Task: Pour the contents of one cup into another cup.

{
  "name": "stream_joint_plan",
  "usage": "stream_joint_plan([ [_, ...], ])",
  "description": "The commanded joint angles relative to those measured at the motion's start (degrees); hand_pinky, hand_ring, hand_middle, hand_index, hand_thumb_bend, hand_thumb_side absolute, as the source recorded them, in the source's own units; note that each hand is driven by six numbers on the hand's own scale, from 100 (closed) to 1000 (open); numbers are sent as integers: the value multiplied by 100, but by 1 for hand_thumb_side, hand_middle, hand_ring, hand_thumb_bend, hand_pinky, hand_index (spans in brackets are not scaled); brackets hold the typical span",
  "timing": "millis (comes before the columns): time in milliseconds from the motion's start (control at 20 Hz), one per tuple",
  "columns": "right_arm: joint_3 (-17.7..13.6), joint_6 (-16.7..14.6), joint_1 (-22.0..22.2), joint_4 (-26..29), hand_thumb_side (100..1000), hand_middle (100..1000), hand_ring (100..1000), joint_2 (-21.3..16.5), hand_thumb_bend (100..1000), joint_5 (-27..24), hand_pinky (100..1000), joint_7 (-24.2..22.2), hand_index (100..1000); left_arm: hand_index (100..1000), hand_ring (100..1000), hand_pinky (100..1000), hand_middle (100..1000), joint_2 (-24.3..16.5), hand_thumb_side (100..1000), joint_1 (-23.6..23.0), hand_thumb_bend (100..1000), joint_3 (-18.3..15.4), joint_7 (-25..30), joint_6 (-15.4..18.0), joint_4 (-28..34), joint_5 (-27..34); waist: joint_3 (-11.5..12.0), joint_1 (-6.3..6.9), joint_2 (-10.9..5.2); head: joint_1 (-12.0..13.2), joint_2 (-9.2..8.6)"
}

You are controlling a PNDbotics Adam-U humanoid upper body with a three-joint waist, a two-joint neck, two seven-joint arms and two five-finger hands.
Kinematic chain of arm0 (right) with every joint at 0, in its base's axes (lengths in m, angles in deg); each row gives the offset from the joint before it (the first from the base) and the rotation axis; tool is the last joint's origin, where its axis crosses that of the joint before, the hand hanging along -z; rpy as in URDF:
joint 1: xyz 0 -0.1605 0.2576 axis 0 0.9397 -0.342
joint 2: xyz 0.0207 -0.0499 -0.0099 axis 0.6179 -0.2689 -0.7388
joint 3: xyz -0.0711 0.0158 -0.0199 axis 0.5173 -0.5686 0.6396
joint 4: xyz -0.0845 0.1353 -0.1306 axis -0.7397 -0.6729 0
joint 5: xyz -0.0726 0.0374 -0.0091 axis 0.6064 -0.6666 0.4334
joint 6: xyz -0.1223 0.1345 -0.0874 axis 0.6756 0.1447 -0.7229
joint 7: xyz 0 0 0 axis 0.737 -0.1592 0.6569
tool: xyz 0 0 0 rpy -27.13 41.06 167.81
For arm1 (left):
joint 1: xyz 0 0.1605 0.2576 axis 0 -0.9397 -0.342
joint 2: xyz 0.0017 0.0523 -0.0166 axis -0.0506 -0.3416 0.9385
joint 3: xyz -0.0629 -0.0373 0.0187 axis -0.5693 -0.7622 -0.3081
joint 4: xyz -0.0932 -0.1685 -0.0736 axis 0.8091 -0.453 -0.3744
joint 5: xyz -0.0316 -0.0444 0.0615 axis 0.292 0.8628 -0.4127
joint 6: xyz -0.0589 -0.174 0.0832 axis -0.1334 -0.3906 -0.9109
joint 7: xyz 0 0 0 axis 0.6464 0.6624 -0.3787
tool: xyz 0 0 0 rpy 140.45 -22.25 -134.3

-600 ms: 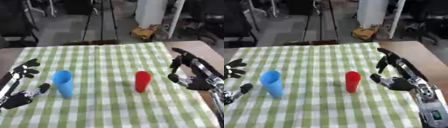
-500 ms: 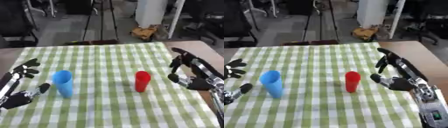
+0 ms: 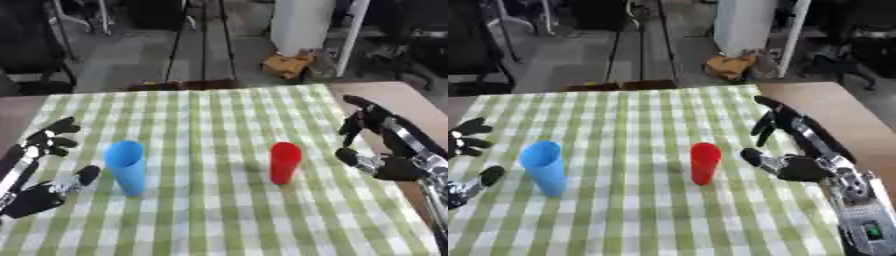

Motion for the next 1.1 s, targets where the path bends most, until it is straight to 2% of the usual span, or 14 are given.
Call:
stream_joint_plan([
  [50,-57,12,-49,86,534,546,497,-125,601,-31,871,5,997,982,781,755,852,-82,684,53,583,-47,-12,-10,74,25,-4,14,-57,-15,-5],
  [1100,-49,6,-59,68,538,556,501,-139,598,-37,871,-6,1000,982,781,756,851,-84,684,63,584,-42,-3,-9,69,7,13,14,-59,-21,-15],
])
